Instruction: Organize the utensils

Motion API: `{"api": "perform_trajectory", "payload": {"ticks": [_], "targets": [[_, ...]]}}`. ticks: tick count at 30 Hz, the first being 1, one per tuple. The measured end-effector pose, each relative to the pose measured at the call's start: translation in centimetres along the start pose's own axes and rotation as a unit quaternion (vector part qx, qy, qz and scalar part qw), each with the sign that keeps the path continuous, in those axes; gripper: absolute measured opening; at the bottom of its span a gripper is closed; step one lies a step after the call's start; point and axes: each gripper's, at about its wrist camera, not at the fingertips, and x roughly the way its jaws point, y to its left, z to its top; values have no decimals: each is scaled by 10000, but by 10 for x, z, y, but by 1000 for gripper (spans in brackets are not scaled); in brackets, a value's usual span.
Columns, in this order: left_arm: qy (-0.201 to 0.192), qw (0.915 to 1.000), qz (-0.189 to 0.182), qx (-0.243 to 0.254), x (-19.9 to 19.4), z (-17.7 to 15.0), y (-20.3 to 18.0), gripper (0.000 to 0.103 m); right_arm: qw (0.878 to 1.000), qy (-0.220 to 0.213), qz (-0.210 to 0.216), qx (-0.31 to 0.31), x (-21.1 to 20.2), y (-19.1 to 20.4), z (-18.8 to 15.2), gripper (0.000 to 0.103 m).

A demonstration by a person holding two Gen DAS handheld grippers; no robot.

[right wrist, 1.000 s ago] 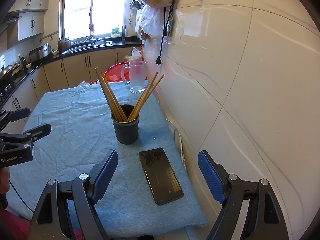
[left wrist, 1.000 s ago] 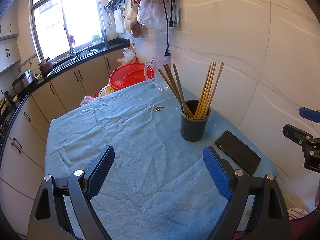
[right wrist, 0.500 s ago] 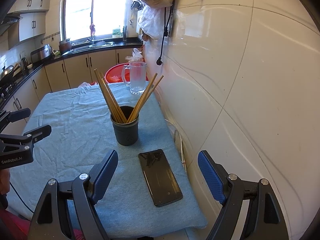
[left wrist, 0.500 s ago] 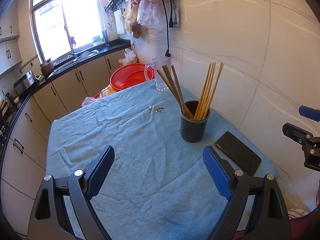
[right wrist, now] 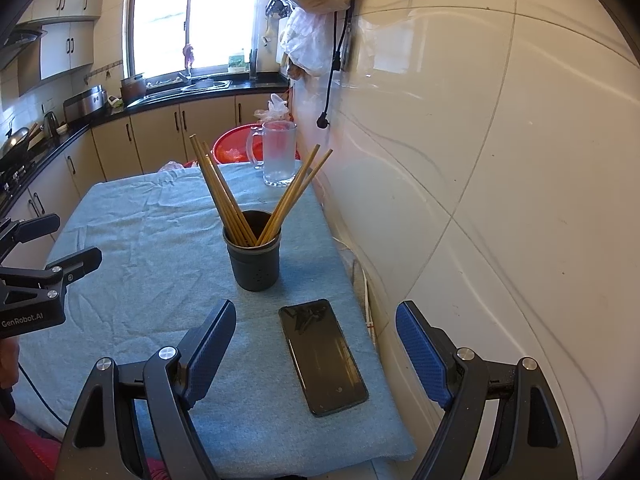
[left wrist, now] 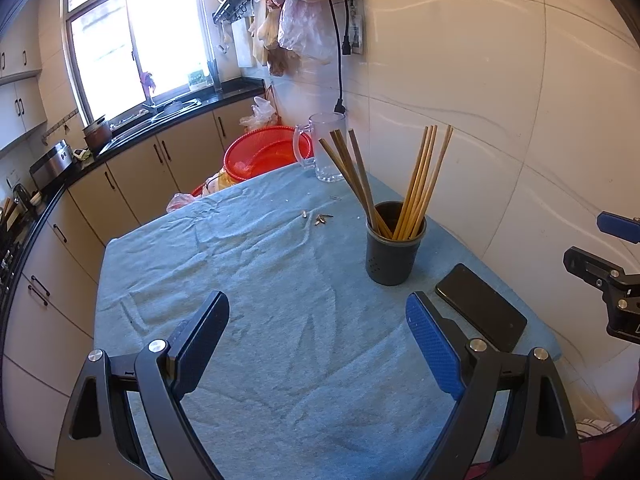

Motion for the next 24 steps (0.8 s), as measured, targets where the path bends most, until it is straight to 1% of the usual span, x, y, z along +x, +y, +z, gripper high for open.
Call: {"api": "perform_trajectory", "payload": {"ticks": [24], "targets": [[34,10000,23,8,6,-3,5,89,9999,87,40,-45,10,2,2,86]]}}
